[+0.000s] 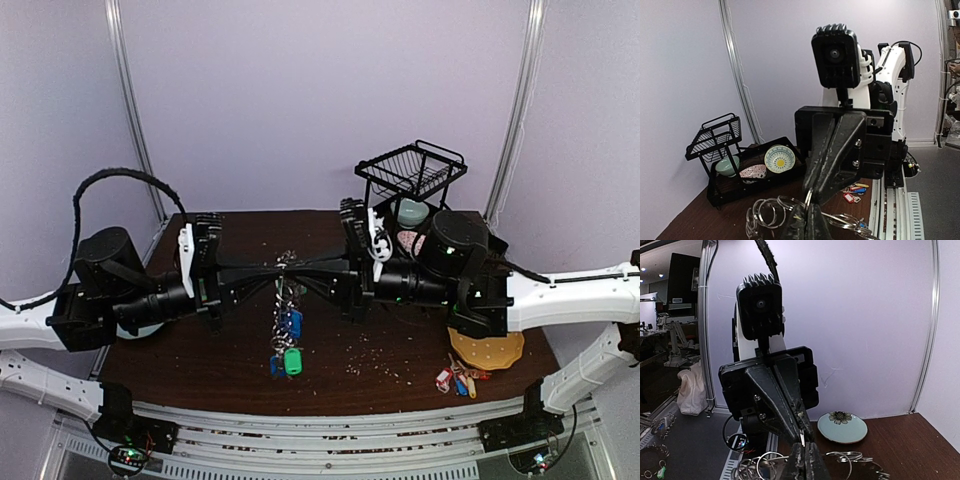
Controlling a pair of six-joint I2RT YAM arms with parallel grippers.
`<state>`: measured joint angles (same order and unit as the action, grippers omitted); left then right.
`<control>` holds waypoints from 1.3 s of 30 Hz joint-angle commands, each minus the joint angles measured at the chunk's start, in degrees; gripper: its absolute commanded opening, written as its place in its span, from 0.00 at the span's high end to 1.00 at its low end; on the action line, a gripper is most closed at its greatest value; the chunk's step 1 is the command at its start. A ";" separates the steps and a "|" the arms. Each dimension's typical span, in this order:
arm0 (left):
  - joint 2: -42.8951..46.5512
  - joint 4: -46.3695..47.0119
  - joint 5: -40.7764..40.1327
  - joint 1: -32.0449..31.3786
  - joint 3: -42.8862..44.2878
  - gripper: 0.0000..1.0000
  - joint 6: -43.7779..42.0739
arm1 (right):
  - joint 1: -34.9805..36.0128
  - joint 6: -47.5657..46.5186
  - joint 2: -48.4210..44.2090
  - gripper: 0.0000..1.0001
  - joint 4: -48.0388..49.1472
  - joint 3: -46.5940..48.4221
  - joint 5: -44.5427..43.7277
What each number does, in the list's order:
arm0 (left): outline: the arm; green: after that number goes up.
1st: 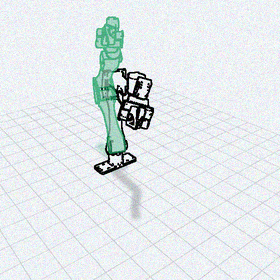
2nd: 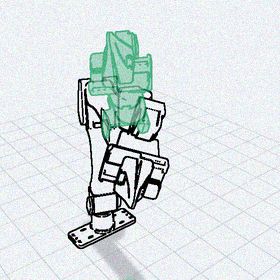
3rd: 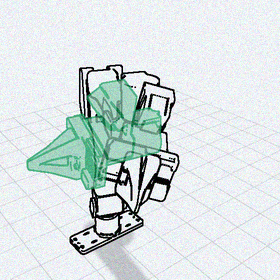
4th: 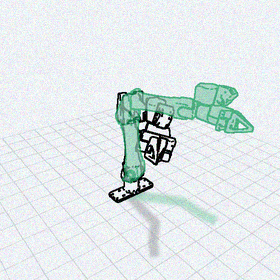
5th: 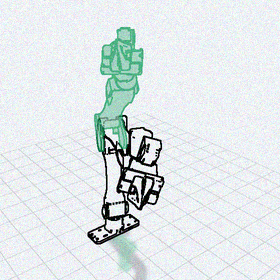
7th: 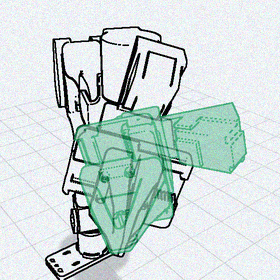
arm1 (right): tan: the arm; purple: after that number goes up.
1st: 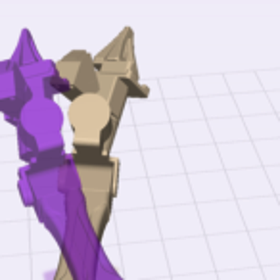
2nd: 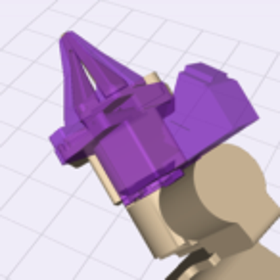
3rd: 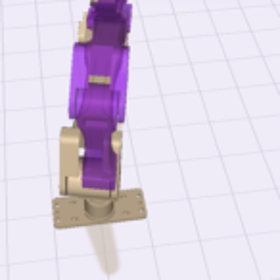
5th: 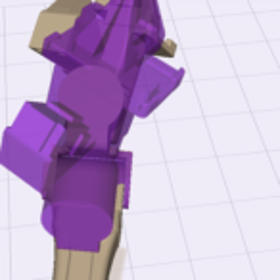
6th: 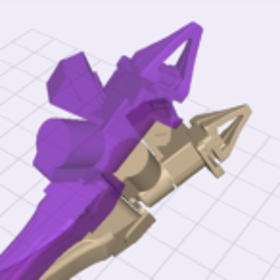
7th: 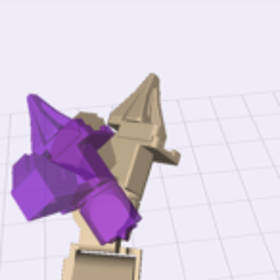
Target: Put the keys on the keyring
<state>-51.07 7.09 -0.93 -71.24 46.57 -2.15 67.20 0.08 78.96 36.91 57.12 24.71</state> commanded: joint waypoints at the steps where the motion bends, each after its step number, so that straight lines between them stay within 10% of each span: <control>1: 0.35 -0.29 0.54 0.40 1.12 1.00 -1.79 | 0.18 -1.78 -2.25 1.00 1.62 1.02 1.99; 5: 0.68 -4.40 -2.89 0.40 2.62 1.00 -4.53 | -0.78 -6.58 -3.79 1.00 -10.11 3.05 1.51; 14: -4.81 -17.85 -7.31 0.36 10.23 1.00 -11.41 | -1.45 -22.41 -0.06 0.62 -41.08 16.99 -3.10; 33: -6.59 -19.39 -6.43 0.33 13.51 1.00 -11.68 | -1.59 -28.10 6.87 0.85 -51.06 26.06 -5.96; 39: -6.91 -19.97 -6.96 0.37 13.38 1.00 -12.05 | -1.62 -28.19 6.74 0.78 -51.99 26.30 -6.43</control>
<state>-58.22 -16.88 -8.14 -71.18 57.82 -13.37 65.80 -28.16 86.02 -14.79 81.54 19.29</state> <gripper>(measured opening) 0.007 0.203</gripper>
